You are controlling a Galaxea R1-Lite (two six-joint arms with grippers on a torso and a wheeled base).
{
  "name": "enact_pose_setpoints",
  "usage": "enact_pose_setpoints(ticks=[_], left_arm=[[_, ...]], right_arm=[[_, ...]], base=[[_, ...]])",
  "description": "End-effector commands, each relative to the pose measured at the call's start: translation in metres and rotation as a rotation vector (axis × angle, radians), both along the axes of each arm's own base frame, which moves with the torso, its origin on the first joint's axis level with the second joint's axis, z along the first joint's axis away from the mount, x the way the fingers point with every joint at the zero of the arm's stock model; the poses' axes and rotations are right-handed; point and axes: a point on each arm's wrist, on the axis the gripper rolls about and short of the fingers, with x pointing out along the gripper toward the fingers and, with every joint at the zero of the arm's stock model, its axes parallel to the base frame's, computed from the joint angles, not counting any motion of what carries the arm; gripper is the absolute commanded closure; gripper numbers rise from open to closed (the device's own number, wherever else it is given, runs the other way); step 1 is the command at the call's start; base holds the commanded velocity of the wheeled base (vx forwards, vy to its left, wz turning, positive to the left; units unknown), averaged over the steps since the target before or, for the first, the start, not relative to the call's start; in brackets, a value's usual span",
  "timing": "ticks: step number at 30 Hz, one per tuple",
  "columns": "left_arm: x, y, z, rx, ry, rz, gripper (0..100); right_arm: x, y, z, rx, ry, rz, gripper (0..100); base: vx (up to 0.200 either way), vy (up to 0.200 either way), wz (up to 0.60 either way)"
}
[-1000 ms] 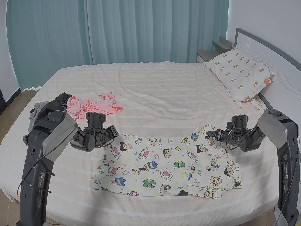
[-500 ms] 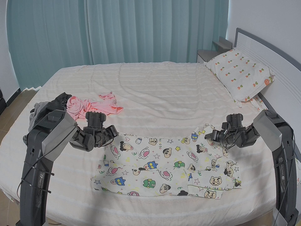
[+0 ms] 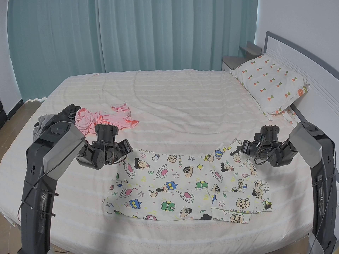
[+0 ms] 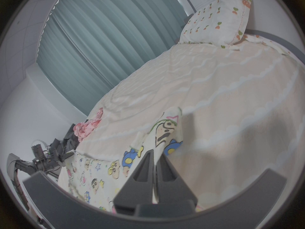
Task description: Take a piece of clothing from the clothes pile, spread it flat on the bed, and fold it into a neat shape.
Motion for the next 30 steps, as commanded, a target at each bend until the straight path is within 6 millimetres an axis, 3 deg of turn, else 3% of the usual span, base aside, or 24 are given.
enact_pose_setpoints(ticks=[1,8,20,24,30], left_arm=[[-0.008,0.001,0.015,0.006,-0.014,0.007,100],[-0.015,0.002,0.026,0.011,-0.016,0.006,100],[-0.026,0.003,0.036,0.005,-0.015,-0.004,100],[-0.031,0.004,0.039,0.004,-0.017,-0.008,100],[-0.031,0.004,0.035,0.013,-0.009,-0.013,100]], right_arm=[[-0.016,-0.007,0.013,0.034,0.011,0.044,100],[-0.025,-0.006,0.014,0.067,0.016,0.101,100],[-0.046,-0.005,0.035,0.126,0.017,0.202,100],[-0.051,-0.005,0.035,0.118,0.02,0.226,100],[-0.044,0.0,0.018,0.103,0.045,0.216,100]], base=[[0.0,0.0,0.0],[0.0,0.0,0.0],[0.0,0.0,0.0],[0.0,0.0,0.0],[0.0,0.0,0.0]])
